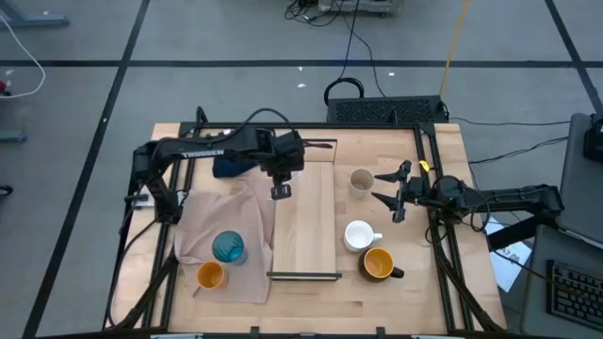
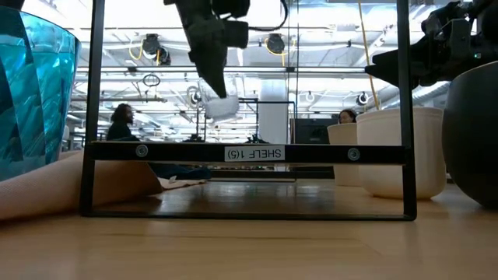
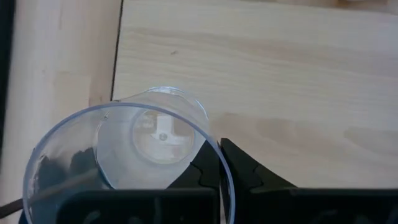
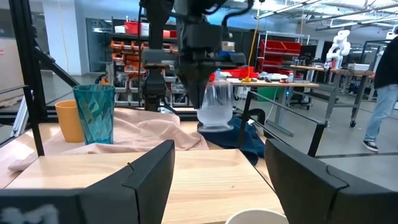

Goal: Stack small to large cups/mugs on shelf
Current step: Put the transparent glass on the shelf

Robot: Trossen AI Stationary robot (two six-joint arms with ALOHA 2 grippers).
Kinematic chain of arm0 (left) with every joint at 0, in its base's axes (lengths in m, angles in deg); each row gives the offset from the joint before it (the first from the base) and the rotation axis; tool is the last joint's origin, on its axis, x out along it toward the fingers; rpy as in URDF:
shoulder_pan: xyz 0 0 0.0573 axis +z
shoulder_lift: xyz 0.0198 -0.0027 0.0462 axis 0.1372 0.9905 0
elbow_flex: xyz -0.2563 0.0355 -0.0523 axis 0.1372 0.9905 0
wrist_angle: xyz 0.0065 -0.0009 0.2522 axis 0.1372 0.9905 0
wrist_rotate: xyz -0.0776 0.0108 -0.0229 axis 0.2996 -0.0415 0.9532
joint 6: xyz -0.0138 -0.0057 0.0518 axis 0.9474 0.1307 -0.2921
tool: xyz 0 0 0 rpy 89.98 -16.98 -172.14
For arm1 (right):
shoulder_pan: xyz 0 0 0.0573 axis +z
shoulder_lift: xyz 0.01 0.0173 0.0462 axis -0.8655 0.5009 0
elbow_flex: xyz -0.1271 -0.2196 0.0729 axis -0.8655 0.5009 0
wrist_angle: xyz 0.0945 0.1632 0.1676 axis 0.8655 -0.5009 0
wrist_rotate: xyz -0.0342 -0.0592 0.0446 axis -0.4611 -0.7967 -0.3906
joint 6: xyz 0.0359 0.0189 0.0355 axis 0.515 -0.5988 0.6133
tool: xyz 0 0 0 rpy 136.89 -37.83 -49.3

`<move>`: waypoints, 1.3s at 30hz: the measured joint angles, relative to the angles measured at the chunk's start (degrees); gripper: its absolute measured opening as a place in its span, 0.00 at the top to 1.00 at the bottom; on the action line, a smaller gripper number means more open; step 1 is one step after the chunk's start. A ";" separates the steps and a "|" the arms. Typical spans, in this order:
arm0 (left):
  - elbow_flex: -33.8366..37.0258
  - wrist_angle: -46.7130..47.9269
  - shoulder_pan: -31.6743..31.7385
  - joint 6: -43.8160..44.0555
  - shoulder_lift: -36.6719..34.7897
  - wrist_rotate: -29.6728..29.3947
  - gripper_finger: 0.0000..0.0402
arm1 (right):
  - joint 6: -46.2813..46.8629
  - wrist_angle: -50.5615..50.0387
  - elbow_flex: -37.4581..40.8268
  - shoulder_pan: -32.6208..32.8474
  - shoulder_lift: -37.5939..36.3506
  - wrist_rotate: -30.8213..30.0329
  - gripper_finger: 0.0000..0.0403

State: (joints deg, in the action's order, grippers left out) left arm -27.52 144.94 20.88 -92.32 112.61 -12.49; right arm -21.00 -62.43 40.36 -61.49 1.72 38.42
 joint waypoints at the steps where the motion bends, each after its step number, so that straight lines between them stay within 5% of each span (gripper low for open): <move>1: 0.00 0.27 0.25 -0.37 0.23 0.17 1.00 | 0.00 -0.27 0.00 -0.02 -0.01 0.00 0.40; 27: -0.20 -0.54 1.59 -4.57 3.30 0.42 1.00 | 0.28 -2.00 0.00 0.01 0.01 0.03 0.40; 39: -7.95 1.18 -2.63 -5.26 3.27 0.43 1.00 | 3.04 5.11 -1.18 0.01 4.98 0.76 0.37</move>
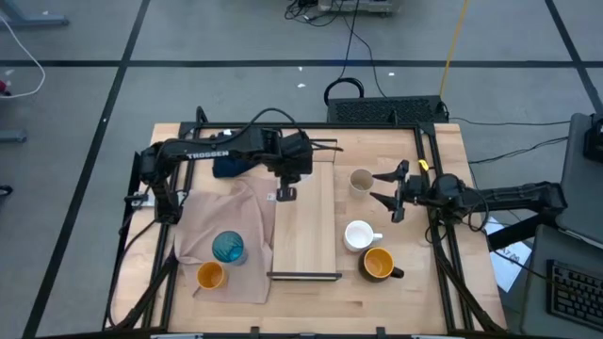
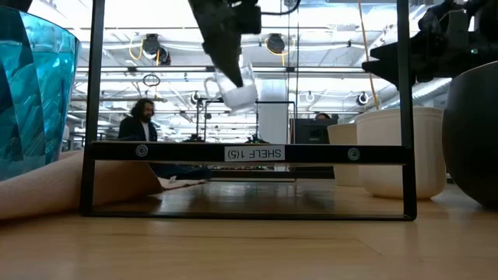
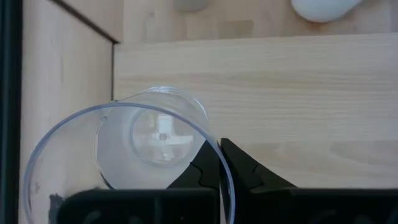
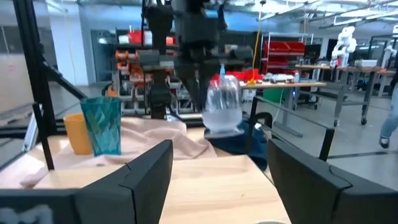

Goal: Stack small to large cups/mugs on shelf
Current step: Put the transparent glass on the shelf

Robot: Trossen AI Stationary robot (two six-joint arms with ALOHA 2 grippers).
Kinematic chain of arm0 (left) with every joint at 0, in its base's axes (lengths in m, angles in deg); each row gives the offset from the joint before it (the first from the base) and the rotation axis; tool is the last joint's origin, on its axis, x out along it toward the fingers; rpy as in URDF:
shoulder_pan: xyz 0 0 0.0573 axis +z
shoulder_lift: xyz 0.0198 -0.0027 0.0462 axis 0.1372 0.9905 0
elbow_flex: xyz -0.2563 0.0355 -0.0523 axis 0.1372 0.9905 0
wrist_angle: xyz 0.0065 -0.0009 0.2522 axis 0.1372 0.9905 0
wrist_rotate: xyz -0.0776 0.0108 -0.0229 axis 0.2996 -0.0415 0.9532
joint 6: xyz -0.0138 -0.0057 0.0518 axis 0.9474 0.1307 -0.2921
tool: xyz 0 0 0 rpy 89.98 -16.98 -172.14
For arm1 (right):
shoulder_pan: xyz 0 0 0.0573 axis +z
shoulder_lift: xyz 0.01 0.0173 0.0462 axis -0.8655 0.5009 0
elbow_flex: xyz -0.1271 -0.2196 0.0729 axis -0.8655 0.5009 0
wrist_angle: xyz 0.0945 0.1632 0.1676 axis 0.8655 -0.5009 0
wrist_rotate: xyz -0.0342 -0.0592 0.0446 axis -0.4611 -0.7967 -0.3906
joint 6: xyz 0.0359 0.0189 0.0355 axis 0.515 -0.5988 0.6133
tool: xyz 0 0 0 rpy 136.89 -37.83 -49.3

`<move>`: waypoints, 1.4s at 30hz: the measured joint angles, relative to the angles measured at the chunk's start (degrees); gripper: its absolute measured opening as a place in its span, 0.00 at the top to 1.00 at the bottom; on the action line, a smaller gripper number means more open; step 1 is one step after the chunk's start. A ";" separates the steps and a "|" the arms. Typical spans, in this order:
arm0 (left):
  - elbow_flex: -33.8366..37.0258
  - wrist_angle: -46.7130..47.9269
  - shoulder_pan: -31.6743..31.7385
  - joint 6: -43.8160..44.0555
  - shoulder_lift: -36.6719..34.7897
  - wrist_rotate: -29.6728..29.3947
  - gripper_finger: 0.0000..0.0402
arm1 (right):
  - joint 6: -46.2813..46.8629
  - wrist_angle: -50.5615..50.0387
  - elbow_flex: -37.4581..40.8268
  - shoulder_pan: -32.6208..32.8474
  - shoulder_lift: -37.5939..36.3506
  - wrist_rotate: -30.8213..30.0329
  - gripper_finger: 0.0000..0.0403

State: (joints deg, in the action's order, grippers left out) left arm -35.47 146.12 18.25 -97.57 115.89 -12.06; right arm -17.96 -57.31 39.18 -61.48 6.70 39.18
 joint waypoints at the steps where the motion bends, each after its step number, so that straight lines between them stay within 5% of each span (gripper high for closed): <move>1: -0.66 0.70 -0.46 -0.12 0.00 -0.20 1.00 | -0.37 0.02 -0.58 0.00 1.04 0.00 0.36; 10: -3.35 1.51 -4.15 0.39 0.00 -3.11 1.00 | -6.65 -2.91 -12.08 0.00 11.05 0.05 0.35; 20: -3.35 2.28 -4.82 1.98 0.00 -4.59 1.00 | -7.49 -2.89 -13.35 0.00 16.44 0.08 0.35; 25: -3.35 3.55 -4.93 -5.62 0.00 -4.61 1.00 | -7.52 -2.86 -13.35 0.02 16.85 0.09 0.35; 33: -3.31 7.19 -8.44 -30.00 0.00 -9.27 1.00 | -7.52 -2.84 -13.35 0.02 16.85 0.11 0.35; 39: -3.31 5.75 -9.78 -30.52 0.00 -12.23 1.00 | -7.59 -2.83 -13.37 0.02 16.85 0.11 0.35; 42: -3.31 5.06 -9.44 -23.90 0.00 -13.90 1.00 | -7.61 -2.84 -13.37 0.02 16.85 0.11 0.35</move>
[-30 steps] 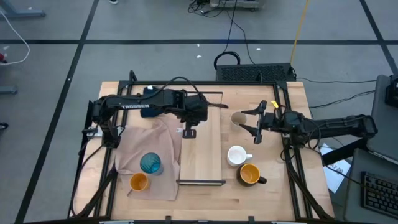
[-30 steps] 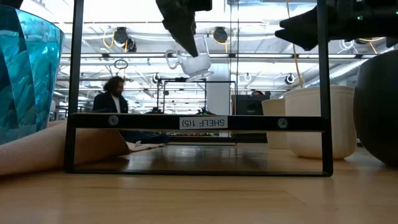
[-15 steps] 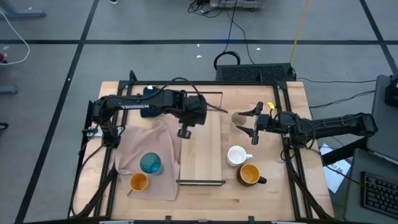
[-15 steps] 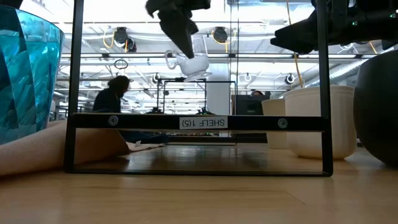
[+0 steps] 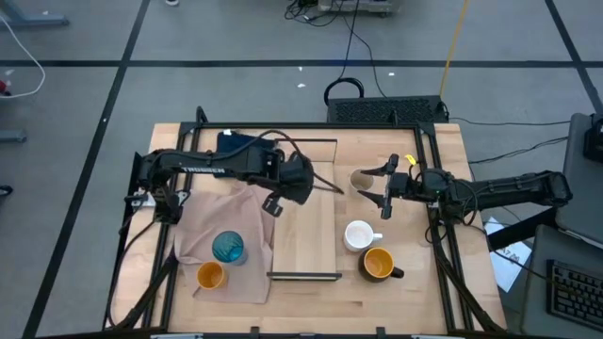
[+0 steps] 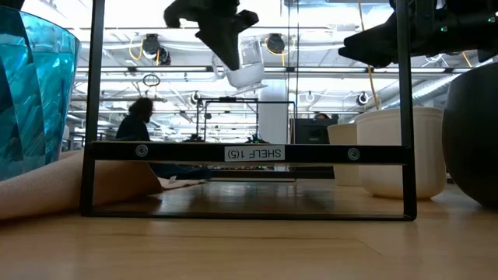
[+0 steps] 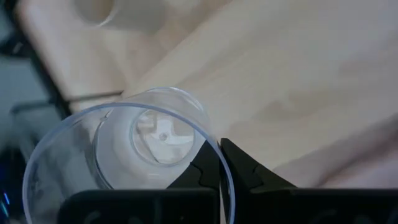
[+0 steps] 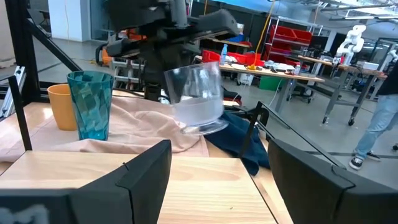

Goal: Stack small to large cups/mugs on shelf
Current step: Put the transparent glass on the shelf

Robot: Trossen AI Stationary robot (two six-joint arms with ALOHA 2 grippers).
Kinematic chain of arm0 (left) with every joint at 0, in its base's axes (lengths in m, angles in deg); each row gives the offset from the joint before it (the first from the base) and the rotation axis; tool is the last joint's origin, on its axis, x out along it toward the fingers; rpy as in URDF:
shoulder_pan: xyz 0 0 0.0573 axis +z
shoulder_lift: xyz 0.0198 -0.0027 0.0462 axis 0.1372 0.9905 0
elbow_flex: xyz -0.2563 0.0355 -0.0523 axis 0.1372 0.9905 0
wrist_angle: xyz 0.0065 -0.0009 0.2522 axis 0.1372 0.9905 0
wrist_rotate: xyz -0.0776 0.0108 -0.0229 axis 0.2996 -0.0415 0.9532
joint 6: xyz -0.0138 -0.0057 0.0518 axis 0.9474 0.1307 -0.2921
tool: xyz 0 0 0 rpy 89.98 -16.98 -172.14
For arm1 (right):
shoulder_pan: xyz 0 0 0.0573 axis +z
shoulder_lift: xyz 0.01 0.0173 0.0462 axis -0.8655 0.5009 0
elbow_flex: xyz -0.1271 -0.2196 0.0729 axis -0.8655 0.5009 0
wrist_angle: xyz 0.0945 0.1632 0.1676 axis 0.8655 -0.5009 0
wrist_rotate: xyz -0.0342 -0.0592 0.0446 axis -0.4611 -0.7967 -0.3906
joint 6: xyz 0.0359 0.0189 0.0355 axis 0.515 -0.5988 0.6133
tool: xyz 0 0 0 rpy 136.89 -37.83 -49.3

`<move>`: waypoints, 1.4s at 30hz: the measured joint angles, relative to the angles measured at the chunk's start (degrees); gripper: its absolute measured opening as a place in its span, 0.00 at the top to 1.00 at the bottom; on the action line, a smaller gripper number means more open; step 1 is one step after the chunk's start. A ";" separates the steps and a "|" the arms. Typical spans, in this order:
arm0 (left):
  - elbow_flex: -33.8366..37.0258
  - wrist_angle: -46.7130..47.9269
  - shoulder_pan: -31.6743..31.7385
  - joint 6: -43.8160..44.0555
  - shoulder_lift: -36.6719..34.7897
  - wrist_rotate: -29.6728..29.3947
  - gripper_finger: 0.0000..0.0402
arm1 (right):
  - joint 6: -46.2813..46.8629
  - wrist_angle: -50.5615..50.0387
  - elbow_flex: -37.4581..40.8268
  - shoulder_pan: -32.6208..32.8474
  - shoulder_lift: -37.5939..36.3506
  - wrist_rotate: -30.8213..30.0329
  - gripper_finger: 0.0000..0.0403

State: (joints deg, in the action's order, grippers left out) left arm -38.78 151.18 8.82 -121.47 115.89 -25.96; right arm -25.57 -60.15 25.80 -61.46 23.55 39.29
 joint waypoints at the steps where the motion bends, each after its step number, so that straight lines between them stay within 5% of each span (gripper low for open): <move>1: 0.00 -0.20 0.52 2.74 0.00 -0.55 1.00 | 0.00 0.02 0.00 0.00 0.00 0.00 0.35; 9: 0.00 6.61 6.27 8.10 0.00 1.21 1.00 | 0.28 -0.39 -0.04 0.00 0.00 0.02 0.35; 18: 0.50 5.11 10.13 3.55 0.42 11.16 1.00 | 0.27 -1.70 -0.04 0.02 0.00 0.04 0.35; 42: 0.52 6.75 14.27 -1.05 10.32 14.15 1.00 | 0.05 -3.70 -0.04 0.02 -0.04 0.04 0.35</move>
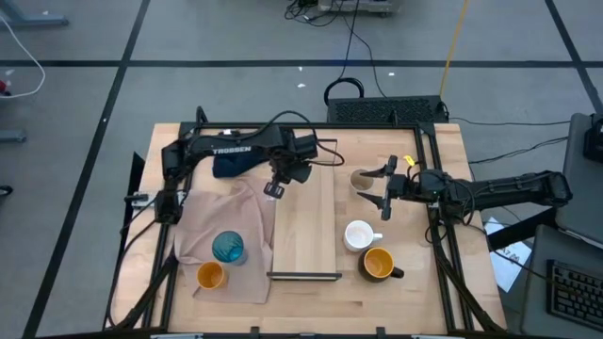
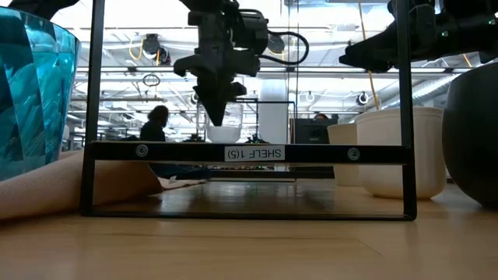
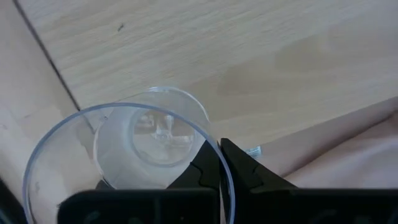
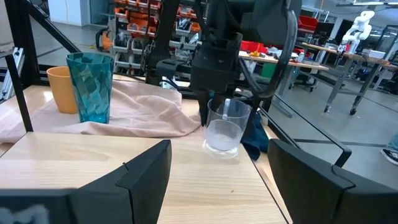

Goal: Stack small to large cups/mugs on shelf
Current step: Put the transparent glass on the shelf

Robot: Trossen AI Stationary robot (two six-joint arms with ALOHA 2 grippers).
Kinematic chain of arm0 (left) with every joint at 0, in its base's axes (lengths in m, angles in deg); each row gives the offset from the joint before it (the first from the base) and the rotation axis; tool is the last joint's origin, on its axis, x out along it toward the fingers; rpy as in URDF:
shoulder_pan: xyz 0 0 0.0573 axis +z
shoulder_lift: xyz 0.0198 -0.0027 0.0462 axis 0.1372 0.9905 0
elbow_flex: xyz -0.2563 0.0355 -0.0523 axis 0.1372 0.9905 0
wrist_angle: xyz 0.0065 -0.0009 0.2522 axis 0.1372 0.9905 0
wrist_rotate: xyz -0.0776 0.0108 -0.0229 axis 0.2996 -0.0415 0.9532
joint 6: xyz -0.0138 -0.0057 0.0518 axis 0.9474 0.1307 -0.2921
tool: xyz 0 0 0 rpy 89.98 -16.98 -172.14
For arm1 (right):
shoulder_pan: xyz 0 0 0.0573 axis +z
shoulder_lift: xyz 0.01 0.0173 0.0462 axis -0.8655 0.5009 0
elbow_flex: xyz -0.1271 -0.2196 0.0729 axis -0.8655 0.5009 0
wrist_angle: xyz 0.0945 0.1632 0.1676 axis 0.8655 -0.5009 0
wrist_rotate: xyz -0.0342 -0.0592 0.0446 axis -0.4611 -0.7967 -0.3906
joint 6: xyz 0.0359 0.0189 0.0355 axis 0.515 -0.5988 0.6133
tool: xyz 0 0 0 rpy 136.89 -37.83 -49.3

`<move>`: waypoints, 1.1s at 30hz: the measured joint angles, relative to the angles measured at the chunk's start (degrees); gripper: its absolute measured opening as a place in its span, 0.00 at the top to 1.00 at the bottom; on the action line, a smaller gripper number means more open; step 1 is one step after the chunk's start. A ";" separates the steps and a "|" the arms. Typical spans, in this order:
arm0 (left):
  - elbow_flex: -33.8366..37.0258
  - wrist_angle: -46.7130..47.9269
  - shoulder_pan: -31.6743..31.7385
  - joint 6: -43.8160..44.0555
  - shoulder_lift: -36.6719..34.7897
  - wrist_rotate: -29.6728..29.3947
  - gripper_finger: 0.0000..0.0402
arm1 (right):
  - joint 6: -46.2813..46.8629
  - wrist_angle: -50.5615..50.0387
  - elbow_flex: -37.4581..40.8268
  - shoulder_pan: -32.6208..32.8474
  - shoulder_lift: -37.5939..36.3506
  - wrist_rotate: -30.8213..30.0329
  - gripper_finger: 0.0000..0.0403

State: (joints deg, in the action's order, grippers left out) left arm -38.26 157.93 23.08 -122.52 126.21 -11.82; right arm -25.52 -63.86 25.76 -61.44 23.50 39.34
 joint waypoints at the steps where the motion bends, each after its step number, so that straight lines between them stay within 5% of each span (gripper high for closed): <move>1: 0.00 -0.07 0.07 -0.03 0.08 0.00 1.00 | 0.02 -0.14 0.00 0.00 0.00 0.00 0.35; 11: 0.00 -0.19 1.04 -0.91 0.12 5.09 1.00 | 0.04 -0.65 0.00 0.00 0.00 0.00 0.35; 33: 4.00 -3.41 2.52 -1.32 0.06 4.40 1.00 | 0.08 -0.62 0.02 0.00 0.00 0.00 0.35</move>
State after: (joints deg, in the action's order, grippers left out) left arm -34.26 154.52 25.60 -123.84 126.27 -7.42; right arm -25.44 -64.48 25.78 -61.44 23.50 39.34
